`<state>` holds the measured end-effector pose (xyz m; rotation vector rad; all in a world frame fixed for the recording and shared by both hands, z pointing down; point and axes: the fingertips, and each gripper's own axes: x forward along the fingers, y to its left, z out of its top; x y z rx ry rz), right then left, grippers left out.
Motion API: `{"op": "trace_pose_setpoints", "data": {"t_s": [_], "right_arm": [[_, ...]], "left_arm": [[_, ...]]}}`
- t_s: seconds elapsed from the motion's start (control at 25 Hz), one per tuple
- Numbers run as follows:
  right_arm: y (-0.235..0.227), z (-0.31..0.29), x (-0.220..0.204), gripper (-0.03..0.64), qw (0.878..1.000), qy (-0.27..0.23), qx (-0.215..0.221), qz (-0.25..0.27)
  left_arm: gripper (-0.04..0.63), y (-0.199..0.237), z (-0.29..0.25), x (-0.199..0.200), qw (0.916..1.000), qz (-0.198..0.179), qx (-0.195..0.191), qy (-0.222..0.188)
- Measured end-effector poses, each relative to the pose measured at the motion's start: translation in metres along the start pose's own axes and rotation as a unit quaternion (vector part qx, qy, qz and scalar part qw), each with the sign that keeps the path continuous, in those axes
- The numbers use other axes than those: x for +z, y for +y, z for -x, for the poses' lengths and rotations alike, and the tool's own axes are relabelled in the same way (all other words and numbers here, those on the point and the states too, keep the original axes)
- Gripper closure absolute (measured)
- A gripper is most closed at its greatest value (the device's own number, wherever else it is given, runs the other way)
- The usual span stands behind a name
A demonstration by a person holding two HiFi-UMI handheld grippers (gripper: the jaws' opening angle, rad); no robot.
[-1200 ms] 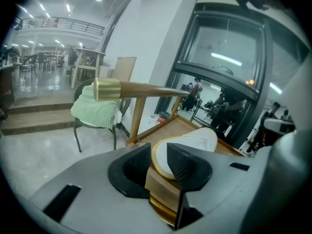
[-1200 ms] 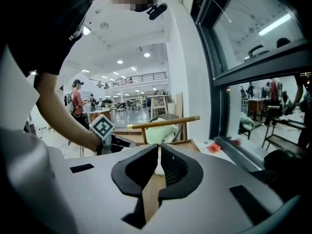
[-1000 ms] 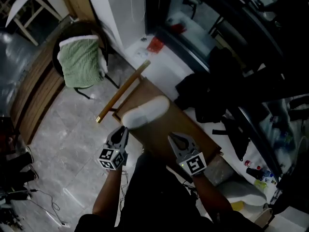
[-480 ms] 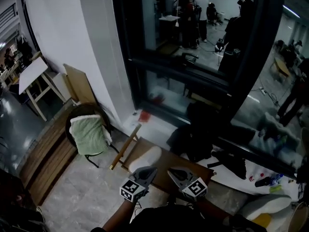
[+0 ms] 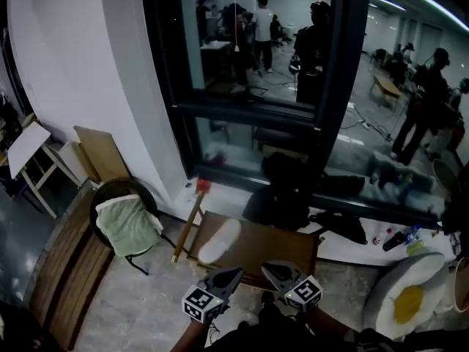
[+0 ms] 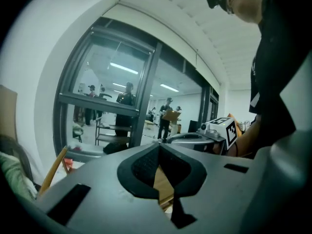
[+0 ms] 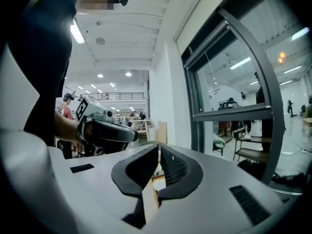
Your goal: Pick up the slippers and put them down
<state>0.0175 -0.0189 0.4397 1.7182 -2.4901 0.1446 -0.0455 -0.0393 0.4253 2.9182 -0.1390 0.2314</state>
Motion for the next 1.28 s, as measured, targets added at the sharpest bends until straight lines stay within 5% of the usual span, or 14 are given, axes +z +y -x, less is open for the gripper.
{"op": "trace_pose_setpoints", "data": {"t_s": [0.56,0.64,0.8,1.28], "right_arm": [[0.085,0.046,0.0,0.588,0.998,0.018,0.058,0.03],[0.085,0.058,0.005,0.588,0.998,0.008,0.059,0.032],[0.08,0.089,0.003,0.588,0.998,-0.013,0.041,-0.042],[0.067,0.126,-0.04,0.588,0.999,0.026,0.029,-0.01]], "left_arm": [[0.584,-0.062,0.04,-0.041,0.9989,0.022,-0.035,0.024],[0.584,-0.07,0.032,-0.043,0.9987,0.012,-0.04,0.03],[0.584,-0.084,0.022,-0.051,0.9984,-0.006,-0.04,0.04],[0.583,-0.112,-0.004,-0.054,0.9977,-0.029,-0.044,0.042]]}}
